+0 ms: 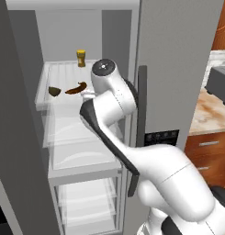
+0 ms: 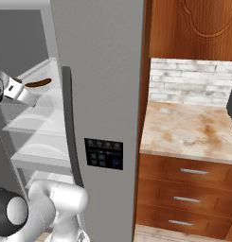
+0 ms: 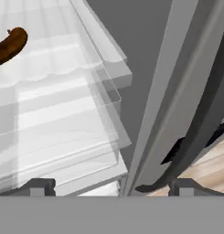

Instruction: Pick the banana and kiwi from the fridge and place them on the plate next to the blender to make a fruit smoothie.

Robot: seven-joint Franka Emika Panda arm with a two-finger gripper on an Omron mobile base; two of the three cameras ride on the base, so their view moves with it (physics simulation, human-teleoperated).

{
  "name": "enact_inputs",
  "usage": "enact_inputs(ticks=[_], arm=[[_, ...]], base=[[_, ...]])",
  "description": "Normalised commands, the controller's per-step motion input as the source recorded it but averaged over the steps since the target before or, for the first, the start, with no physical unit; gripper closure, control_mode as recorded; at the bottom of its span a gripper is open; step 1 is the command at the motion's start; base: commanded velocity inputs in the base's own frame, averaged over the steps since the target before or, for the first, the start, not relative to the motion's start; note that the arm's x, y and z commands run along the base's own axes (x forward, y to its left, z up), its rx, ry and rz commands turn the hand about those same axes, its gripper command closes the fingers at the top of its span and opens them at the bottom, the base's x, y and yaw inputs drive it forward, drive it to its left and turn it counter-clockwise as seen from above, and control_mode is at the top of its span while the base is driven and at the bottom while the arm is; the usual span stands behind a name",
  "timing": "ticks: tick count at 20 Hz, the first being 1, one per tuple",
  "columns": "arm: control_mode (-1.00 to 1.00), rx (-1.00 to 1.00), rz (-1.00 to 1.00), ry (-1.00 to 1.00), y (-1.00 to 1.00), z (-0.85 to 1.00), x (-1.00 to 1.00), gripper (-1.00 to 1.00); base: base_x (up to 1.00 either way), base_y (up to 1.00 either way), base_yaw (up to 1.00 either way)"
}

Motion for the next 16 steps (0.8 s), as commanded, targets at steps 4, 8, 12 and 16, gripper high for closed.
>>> enact_inputs(ticks=[4,8,12,16], arm=[[-1.0,0.0,-0.21,0.0,0.69,0.49,0.43,-1.0],[-1.0,0.02,-0.11,0.0,0.31,0.14,0.67,-1.0],[-1.0,0.08,-0.01,0.0,0.08,0.0,0.8,-1.0],[-1.0,0.15,0.0,0.0,0.02,-0.08,0.65,-1.0]], base=[[0.0,0.0,0.0],[0.0,0.0,0.0],[0.0,0.0,0.0],[0.0,0.0,0.0]])
